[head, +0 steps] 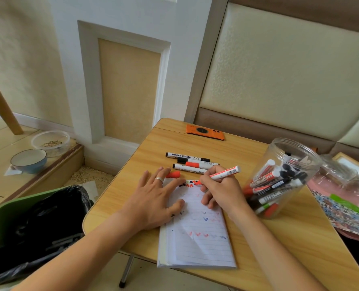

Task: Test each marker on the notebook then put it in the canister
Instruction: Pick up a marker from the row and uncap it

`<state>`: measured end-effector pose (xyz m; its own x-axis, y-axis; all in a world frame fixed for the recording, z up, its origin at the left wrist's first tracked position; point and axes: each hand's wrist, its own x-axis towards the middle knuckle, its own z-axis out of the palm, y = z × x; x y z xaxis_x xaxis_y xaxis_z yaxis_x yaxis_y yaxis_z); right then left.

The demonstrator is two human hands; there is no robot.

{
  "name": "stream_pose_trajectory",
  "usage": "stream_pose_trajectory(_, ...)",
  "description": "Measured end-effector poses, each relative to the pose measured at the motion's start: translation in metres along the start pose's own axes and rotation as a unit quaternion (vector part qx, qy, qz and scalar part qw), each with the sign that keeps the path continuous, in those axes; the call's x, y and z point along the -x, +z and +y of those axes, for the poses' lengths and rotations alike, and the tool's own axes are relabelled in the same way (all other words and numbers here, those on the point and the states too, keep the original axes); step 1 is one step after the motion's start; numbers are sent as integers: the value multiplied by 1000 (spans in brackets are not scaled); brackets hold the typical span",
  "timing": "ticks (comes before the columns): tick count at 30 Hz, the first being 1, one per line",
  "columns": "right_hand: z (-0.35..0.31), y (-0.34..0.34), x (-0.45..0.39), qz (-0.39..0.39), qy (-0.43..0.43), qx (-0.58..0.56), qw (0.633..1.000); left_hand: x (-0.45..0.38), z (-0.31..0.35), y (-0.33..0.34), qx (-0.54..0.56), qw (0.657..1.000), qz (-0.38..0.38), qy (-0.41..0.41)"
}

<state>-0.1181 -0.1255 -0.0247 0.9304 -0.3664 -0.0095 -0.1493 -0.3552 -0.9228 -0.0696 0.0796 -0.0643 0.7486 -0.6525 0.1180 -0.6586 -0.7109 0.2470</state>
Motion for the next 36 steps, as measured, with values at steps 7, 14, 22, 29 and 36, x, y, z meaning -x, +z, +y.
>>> stream_pose_trajectory(7, 1, 2, 1, -3, 5, 14, 1000, 0, 0, 0, 1, 1000, 4, 2)
stream_pose_trajectory(14, 1, 2, 1, 20, 2, 14, 1000, -1, 0, -1, -3, 1000, 0, 2)
stream_pose_trajectory(22, -2, 3, 1, 13, 4, 39, 999, -1, 0, 1, -5, 1000, -1, -1)
stream_pose_trajectory(29, -4, 1, 3, 8, 10, 44, 999, 0, -1, 2, -7, 1000, 3, 0)
stream_pose_trajectory(36, -5, 4, 4, 22, 1, 32, 999, -2, -2, 2, -6, 1000, 3, 4)
